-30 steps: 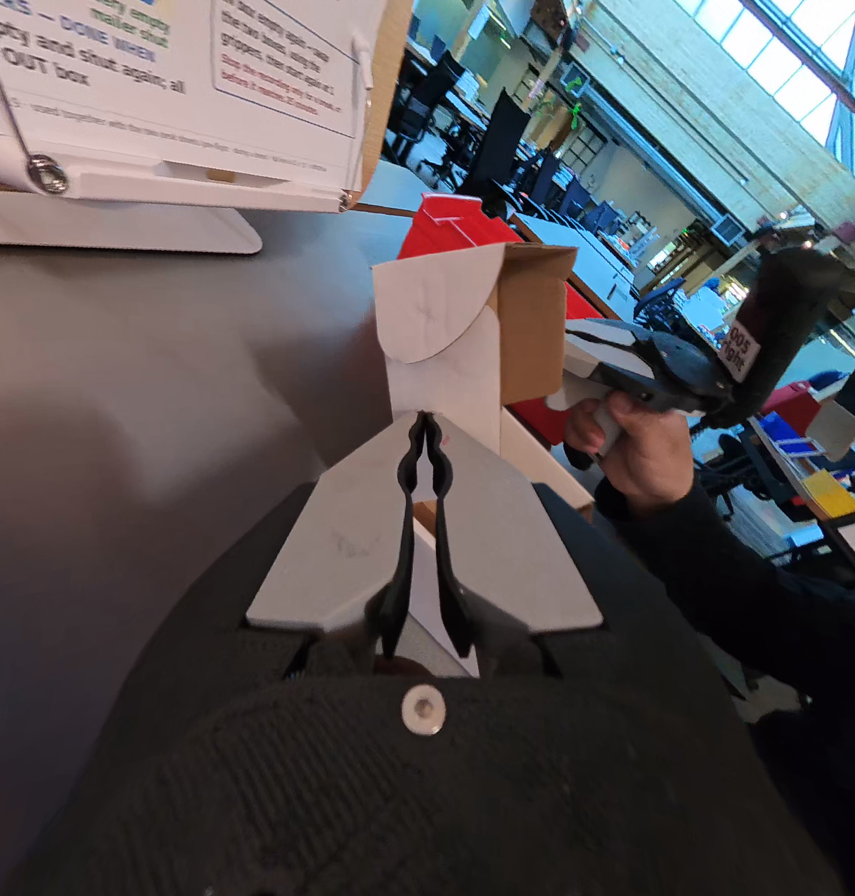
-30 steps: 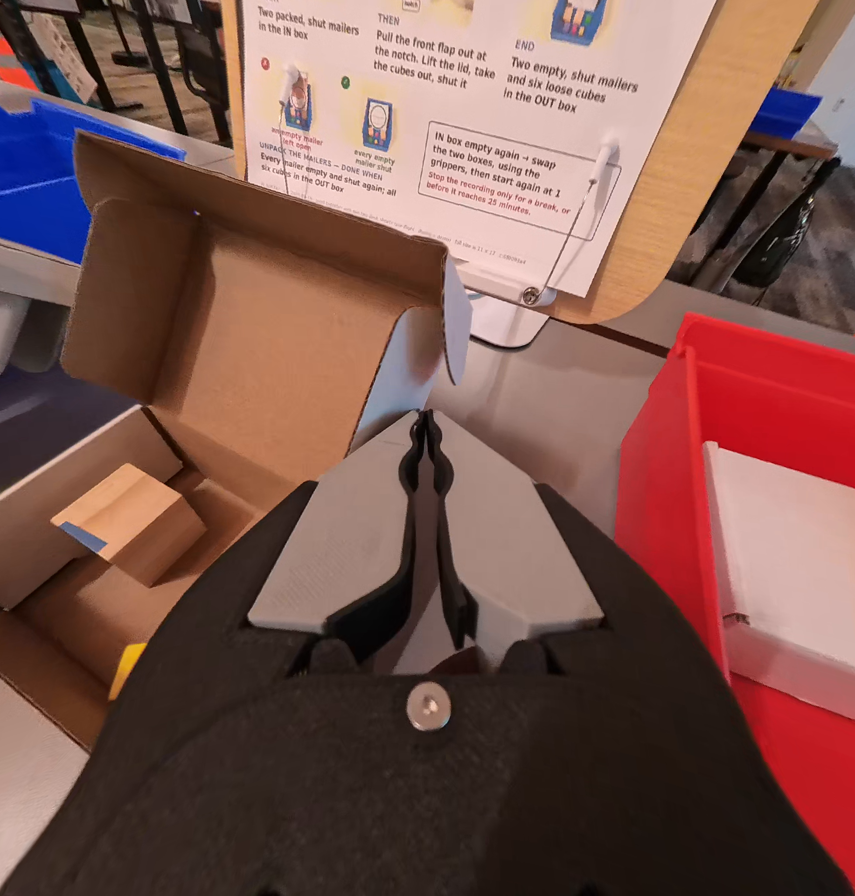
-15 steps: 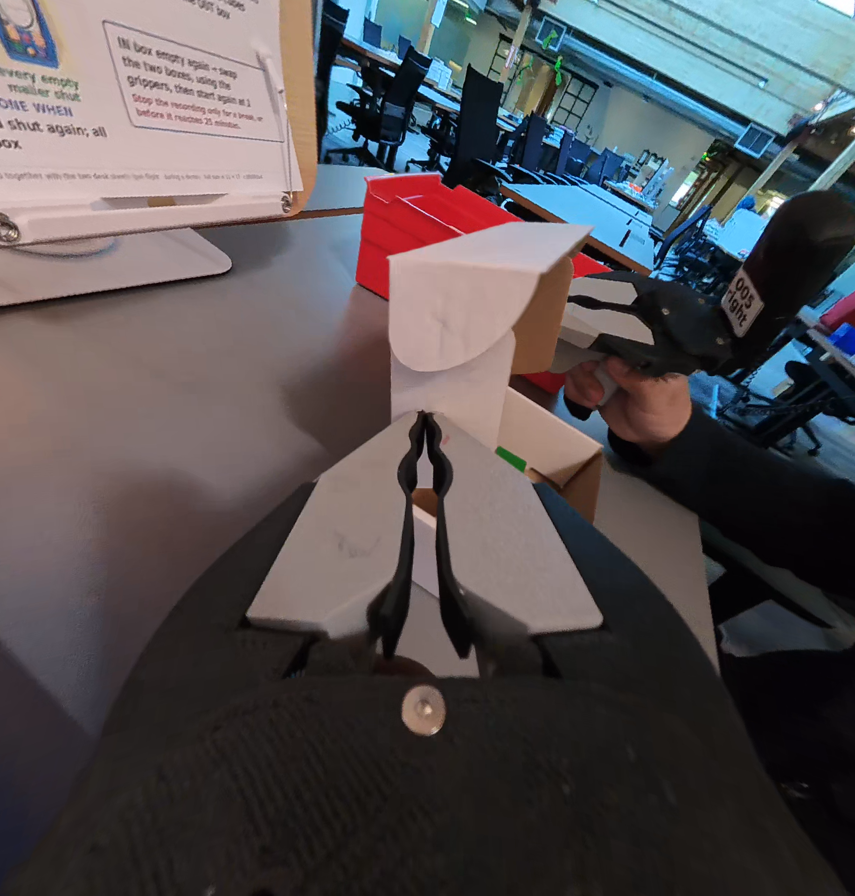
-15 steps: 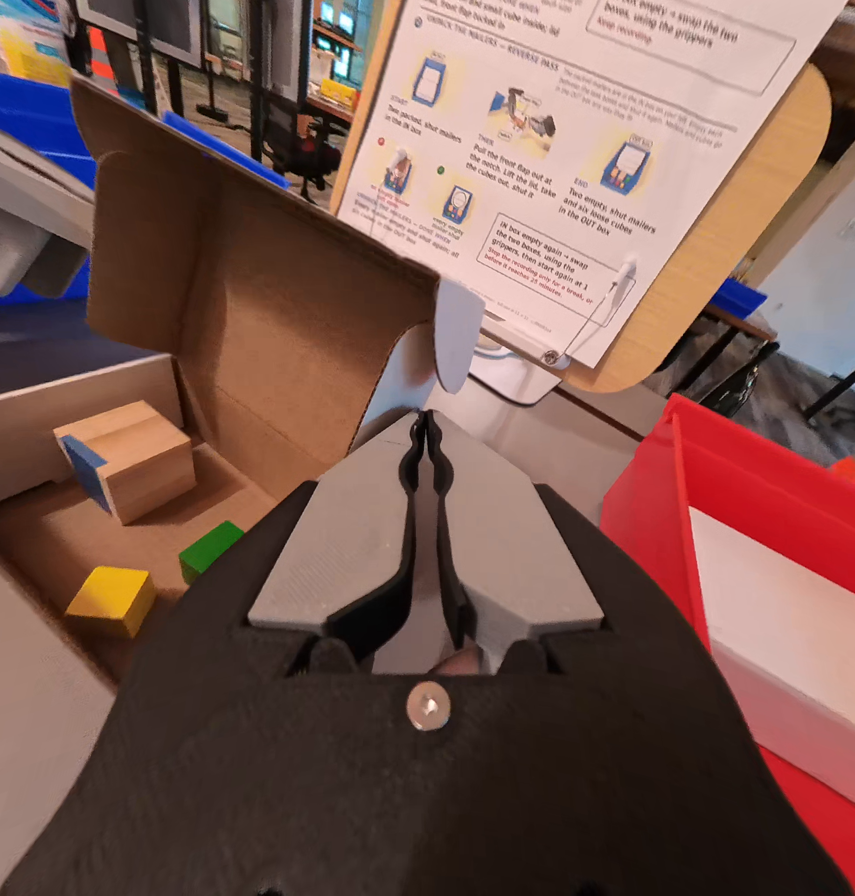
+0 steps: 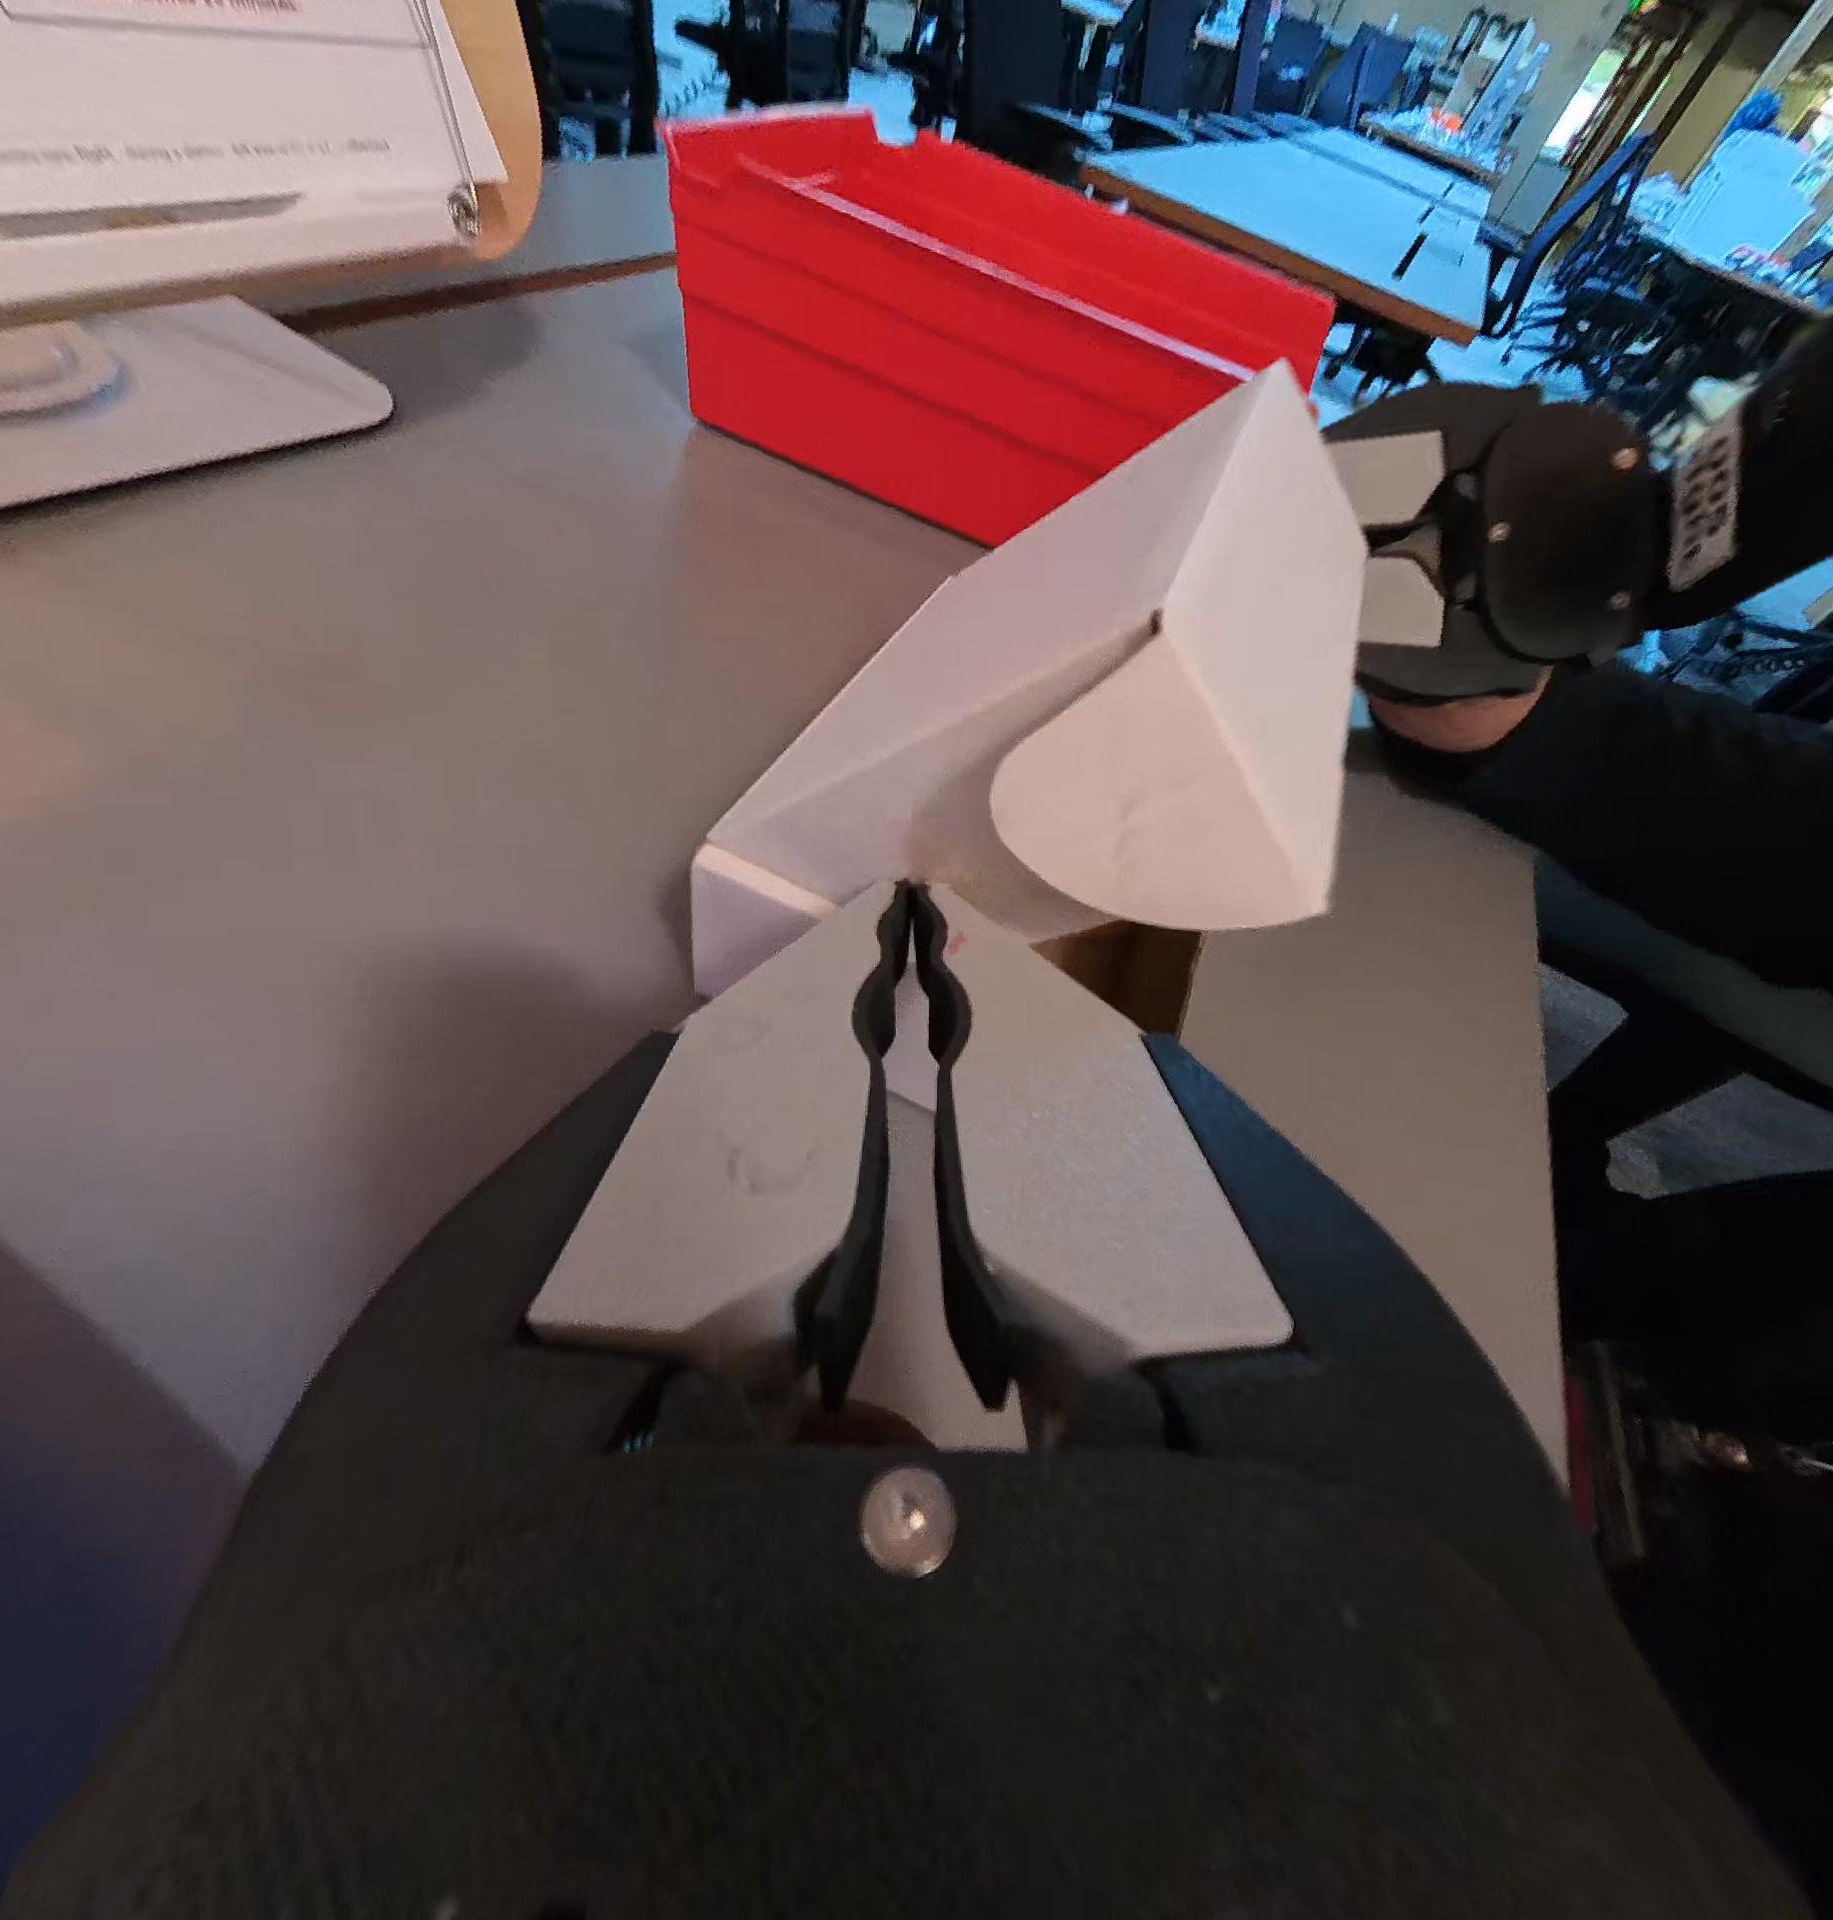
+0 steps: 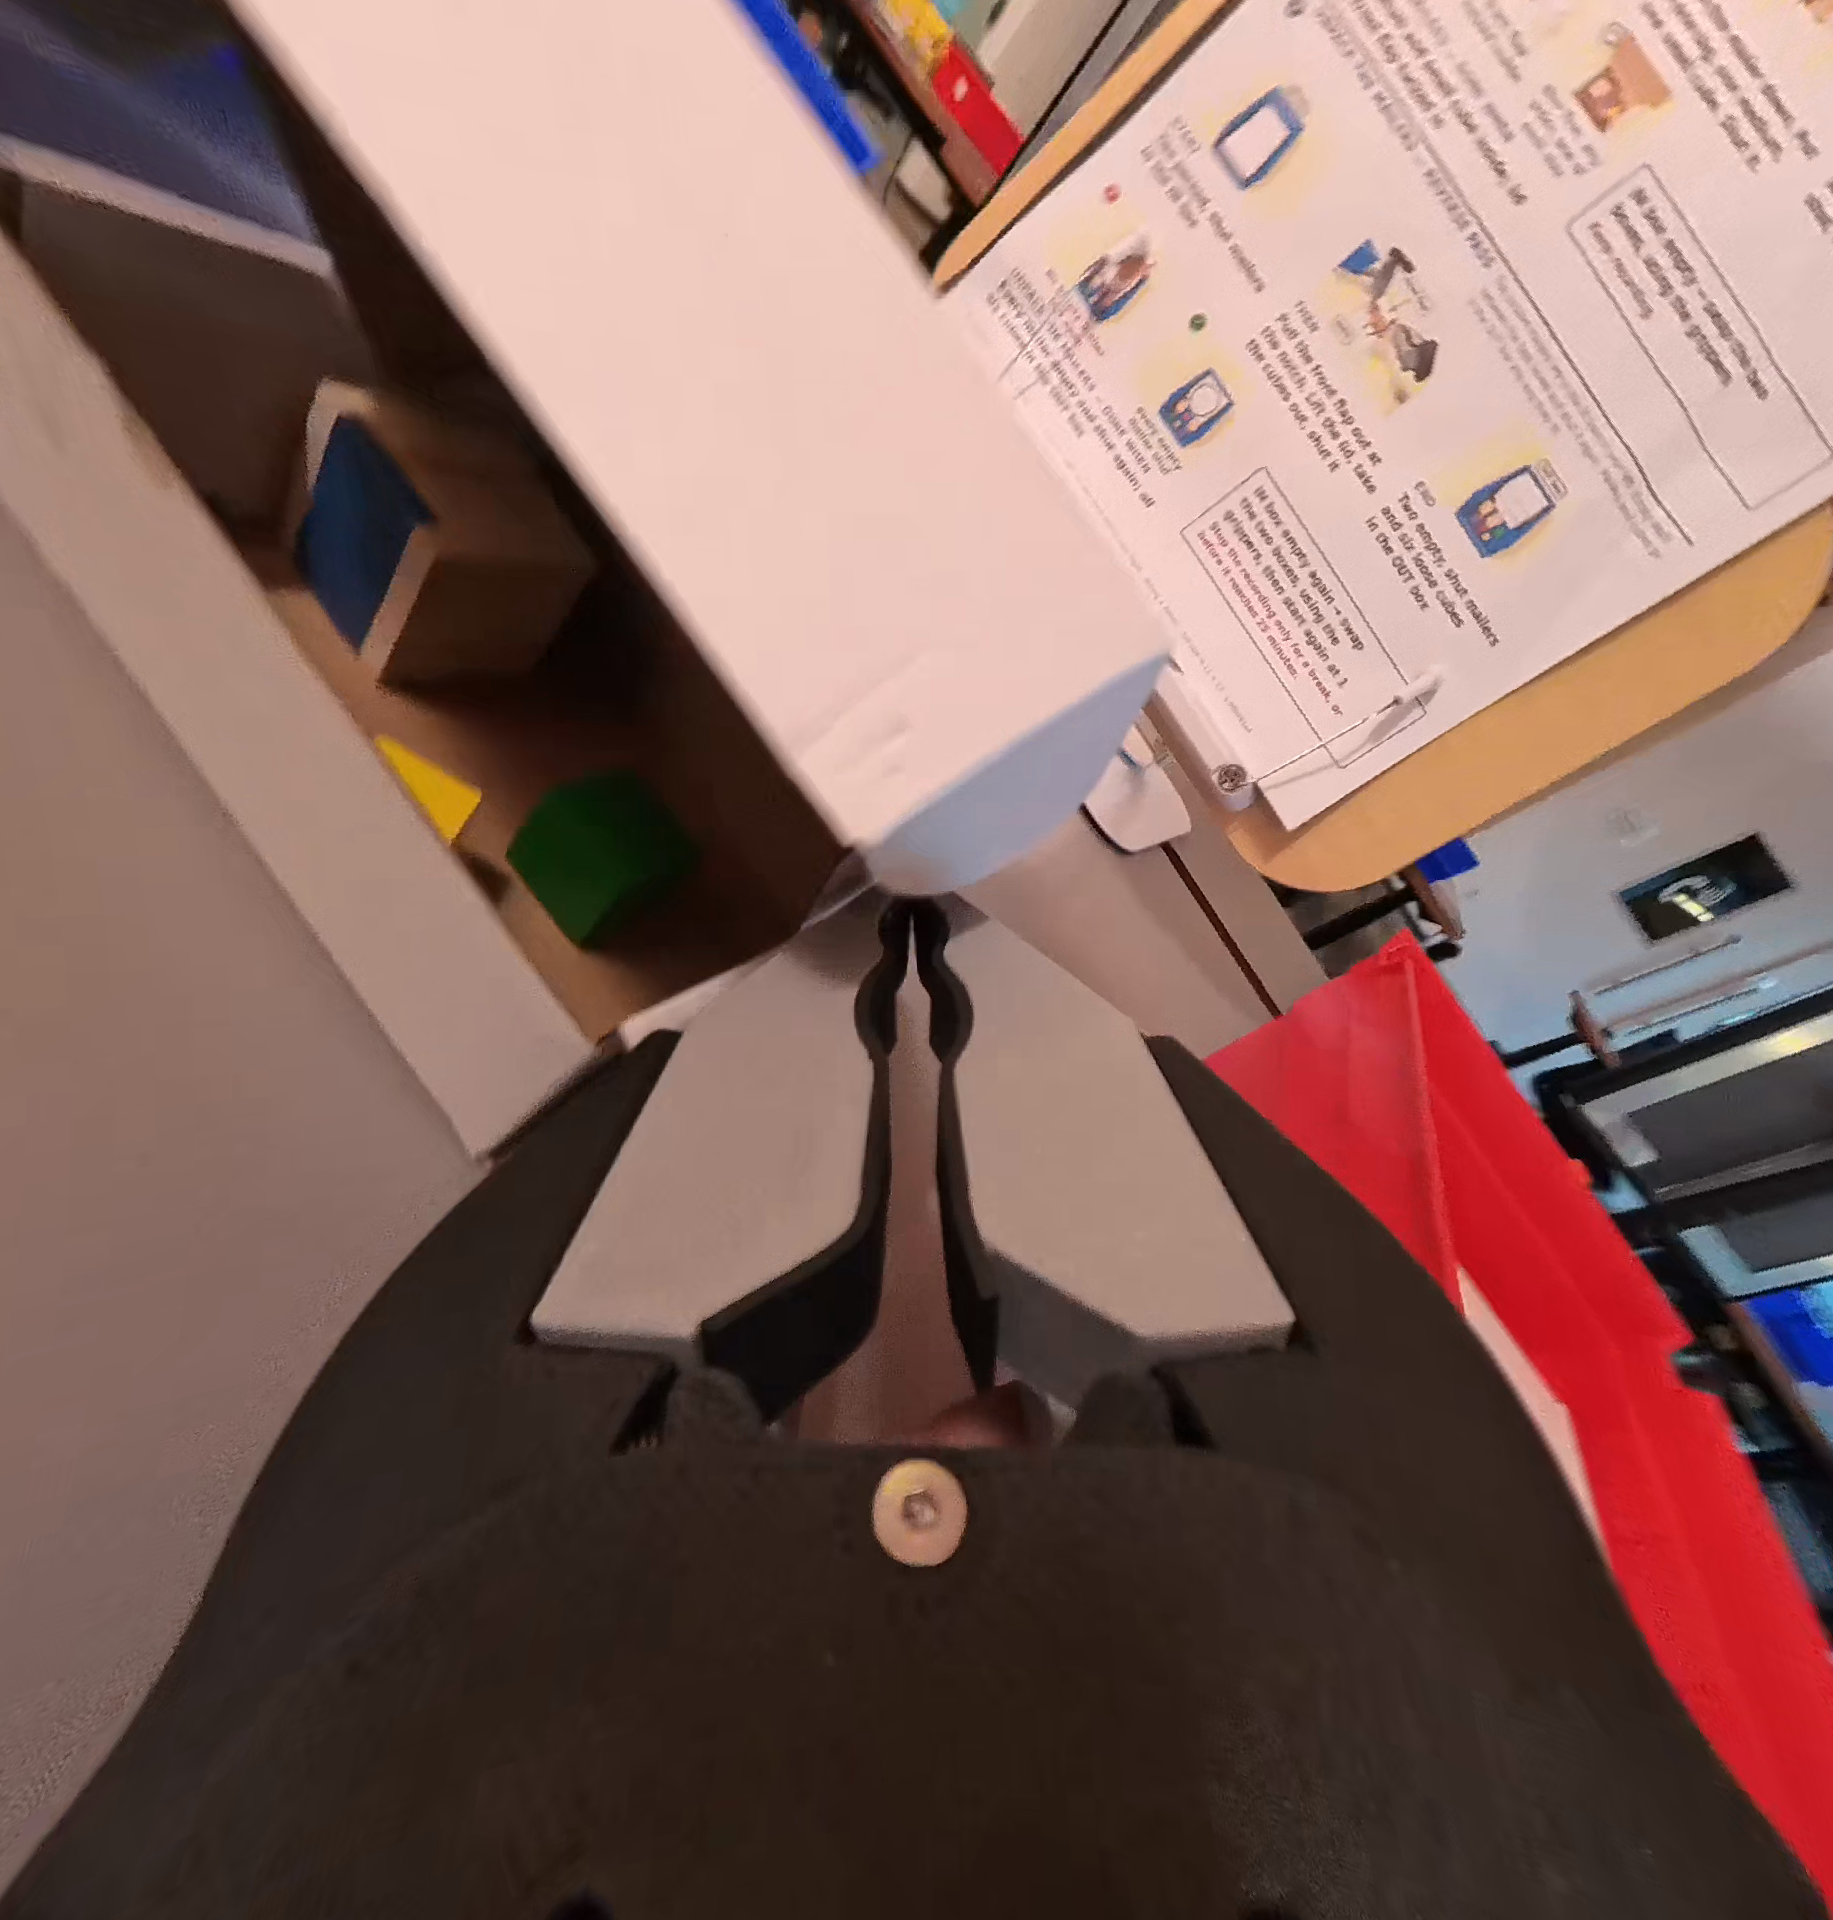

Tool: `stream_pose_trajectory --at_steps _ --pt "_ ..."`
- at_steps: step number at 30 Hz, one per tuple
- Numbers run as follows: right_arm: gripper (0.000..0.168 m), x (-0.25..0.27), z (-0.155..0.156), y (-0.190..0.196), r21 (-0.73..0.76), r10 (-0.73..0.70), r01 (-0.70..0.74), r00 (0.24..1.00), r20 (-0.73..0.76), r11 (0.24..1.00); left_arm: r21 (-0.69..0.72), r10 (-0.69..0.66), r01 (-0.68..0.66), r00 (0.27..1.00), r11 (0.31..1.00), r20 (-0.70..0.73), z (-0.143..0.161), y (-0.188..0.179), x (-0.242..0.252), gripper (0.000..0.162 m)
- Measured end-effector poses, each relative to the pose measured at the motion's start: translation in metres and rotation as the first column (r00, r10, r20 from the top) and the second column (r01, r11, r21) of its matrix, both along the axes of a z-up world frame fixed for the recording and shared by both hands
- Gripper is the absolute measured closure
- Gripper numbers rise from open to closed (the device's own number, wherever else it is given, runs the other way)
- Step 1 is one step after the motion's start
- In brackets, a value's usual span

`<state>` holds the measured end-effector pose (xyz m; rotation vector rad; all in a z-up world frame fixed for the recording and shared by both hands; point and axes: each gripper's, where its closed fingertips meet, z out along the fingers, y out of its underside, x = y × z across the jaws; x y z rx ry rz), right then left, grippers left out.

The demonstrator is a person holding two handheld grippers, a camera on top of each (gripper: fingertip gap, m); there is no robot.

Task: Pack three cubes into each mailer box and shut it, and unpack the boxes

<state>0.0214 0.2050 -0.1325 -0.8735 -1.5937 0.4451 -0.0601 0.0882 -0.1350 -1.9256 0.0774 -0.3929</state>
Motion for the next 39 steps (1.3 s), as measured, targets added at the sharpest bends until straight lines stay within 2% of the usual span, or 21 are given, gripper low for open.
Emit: stream_pose_trajectory --at_steps 3,5,8,11,14,17,19,22,27,39 --pt "0.168 0.009 -0.007 0.005 0.123 -0.027 0.023 0.999 0.036 0.992 -0.050 0.032 -0.034 0.999 0.998 -0.038 -0.011 -0.004 -0.002 0.162" --pt "0.168 0.017 -0.008 0.008 0.114 -0.041 0.035 0.998 0.051 0.993 -0.062 0.056 -0.059 0.997 0.996 -0.047 -0.011 -0.008 -0.004 0.162" --pt "0.168 0.033 -0.001 0.009 0.021 -0.047 0.046 0.998 0.042 0.999 -0.083 0.156 -0.155 0.988 0.984 0.006 -0.001 -0.014 -0.017 0.162" --pt "0.168 0.048 0.021 0.006 -0.099 -0.024 0.025 1.000 0.007 0.995 -0.044 0.222 -0.219 0.971 0.975 0.091 0.025 -0.023 -0.024 0.162" --pt "0.168 0.053 0.054 0.013 -0.200 -0.059 0.050 0.998 -0.036 0.979 -0.004 0.276 -0.277 0.959 0.961 0.062 0.051 -0.028 -0.032 0.162" --pt "0.168 0.045 0.087 0.015 -0.327 -0.058 0.038 0.997 -0.051 0.944 0.038 0.263 -0.263 0.965 0.964 0.015 0.078 -0.022 -0.027 0.162" --pt "0.168 0.032 0.097 0.008 -0.414 -0.013 0.008 1.000 -0.011 0.910 0.022 0.240 -0.239 0.970 0.971 -0.033 0.085 -0.012 -0.020 0.162" --pt "0.168 0.010 0.088 -0.011 -0.516 0.104 -0.032 0.988 0.111 0.856 -0.063 0.175 -0.183 0.978 0.981 -0.111 0.076 0.003 -0.007 0.162" --pt "0.168 -0.010 0.054 -0.017 -0.551 0.144 0.016 0.958 0.246 0.834 -0.177 0.069 -0.090 0.990 0.980 -0.121 0.058 0.014 0.015 0.162" --pt "0.168 0.010 0.003 -0.031 -0.576 0.213 0.009 0.924 0.317 0.818 -0.250 -0.018 -0.006 0.996 0.968 -0.092 0.012 -0.003 0.042 0.162"
